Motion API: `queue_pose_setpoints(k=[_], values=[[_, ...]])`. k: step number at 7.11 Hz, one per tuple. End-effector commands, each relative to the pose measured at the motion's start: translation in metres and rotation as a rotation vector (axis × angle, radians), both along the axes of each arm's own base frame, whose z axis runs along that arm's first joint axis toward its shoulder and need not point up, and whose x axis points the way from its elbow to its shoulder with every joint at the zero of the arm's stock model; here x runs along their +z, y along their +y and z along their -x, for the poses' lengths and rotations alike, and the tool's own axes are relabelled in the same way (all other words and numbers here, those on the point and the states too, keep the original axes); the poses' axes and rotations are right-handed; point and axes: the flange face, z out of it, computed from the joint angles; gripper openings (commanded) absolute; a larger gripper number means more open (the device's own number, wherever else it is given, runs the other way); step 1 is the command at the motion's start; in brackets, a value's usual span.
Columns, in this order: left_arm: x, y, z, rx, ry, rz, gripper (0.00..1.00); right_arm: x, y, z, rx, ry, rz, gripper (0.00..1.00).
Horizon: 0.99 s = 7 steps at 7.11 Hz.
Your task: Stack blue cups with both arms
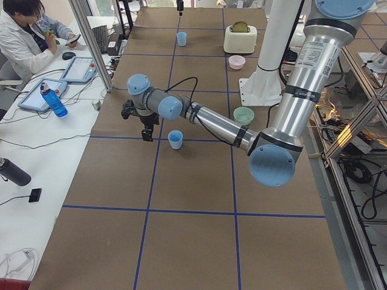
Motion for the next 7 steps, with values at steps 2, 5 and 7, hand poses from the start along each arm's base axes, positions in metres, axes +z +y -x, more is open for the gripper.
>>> queue_pose_setpoints(k=[2,5,7], values=[[0.024,0.047,-0.087,-0.034,0.029,0.017,0.97,-0.001,-0.001,0.025,-0.04,0.008,-0.005,0.99],[0.032,0.063,-0.101,-0.016,0.048,0.03,0.93,0.003,0.003,0.024,-0.04,0.007,0.002,0.99],[0.039,0.065,-0.1,-0.011,0.043,0.033,0.77,0.004,0.004,0.024,-0.042,0.009,0.003,0.99]])
